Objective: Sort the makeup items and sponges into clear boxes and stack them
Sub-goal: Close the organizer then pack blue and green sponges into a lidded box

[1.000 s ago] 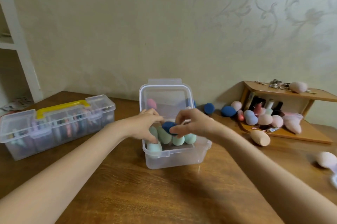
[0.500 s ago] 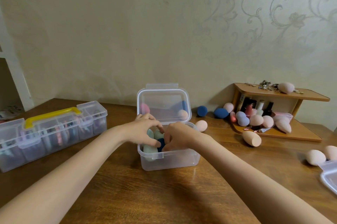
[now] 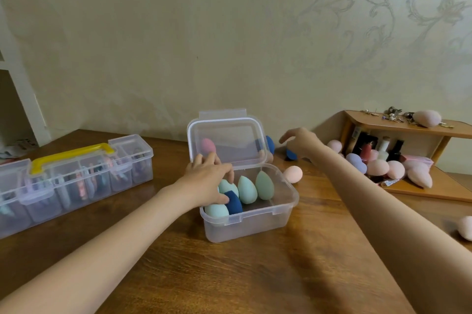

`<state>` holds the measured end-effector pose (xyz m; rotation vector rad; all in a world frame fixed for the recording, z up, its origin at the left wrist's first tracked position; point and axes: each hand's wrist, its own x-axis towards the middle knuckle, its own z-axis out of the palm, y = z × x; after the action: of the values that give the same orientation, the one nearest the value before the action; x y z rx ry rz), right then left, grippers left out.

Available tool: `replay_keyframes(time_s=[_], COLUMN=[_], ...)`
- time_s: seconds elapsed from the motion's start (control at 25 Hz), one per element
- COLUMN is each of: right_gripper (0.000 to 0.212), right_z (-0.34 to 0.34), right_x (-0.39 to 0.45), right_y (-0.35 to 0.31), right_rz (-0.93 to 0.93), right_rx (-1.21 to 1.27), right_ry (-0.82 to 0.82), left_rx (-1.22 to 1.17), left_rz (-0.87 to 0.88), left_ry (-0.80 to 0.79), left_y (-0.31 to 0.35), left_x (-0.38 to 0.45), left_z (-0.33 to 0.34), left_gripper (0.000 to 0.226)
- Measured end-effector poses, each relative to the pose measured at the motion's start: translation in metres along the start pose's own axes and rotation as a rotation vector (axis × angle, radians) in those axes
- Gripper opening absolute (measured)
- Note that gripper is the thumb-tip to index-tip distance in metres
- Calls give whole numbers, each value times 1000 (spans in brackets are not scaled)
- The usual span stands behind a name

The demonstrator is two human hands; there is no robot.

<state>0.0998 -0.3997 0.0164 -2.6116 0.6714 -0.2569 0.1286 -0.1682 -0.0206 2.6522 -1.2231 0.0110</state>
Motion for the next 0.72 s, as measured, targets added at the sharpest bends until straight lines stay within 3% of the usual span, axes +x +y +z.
replay_keyframes(time_s=[0.12, 0.28, 0.4, 0.48, 0.56, 0.6, 0.72], right_gripper=[49, 38, 33, 29, 28, 30, 31], right_z=[26, 46, 39, 20, -5, -16, -35], right_x=[24, 48, 52, 41, 17, 1, -54], right_y=[-5, 1, 11, 13, 10, 7, -10], right_rz=[2, 89, 31, 5, -33, -66, -182], right_rx=[99, 160, 136, 241, 367, 420, 399], right_ry=[-220, -297, -54, 171, 270, 220, -178], left_rx=[31, 53, 74, 81, 87, 88, 120], left_rz=[-36, -33, -43, -41, -33, -28, -29], left_ry=[52, 55, 44, 34, 29, 24, -7], left_y=[-1, -1, -3, -2, -1, 0, 3], left_x=[0, 1, 3, 3, 1, 0, -2], left_z=[4, 6, 7, 7, 6, 5, 2], left_gripper=[32, 32, 32, 32, 31, 31, 35])
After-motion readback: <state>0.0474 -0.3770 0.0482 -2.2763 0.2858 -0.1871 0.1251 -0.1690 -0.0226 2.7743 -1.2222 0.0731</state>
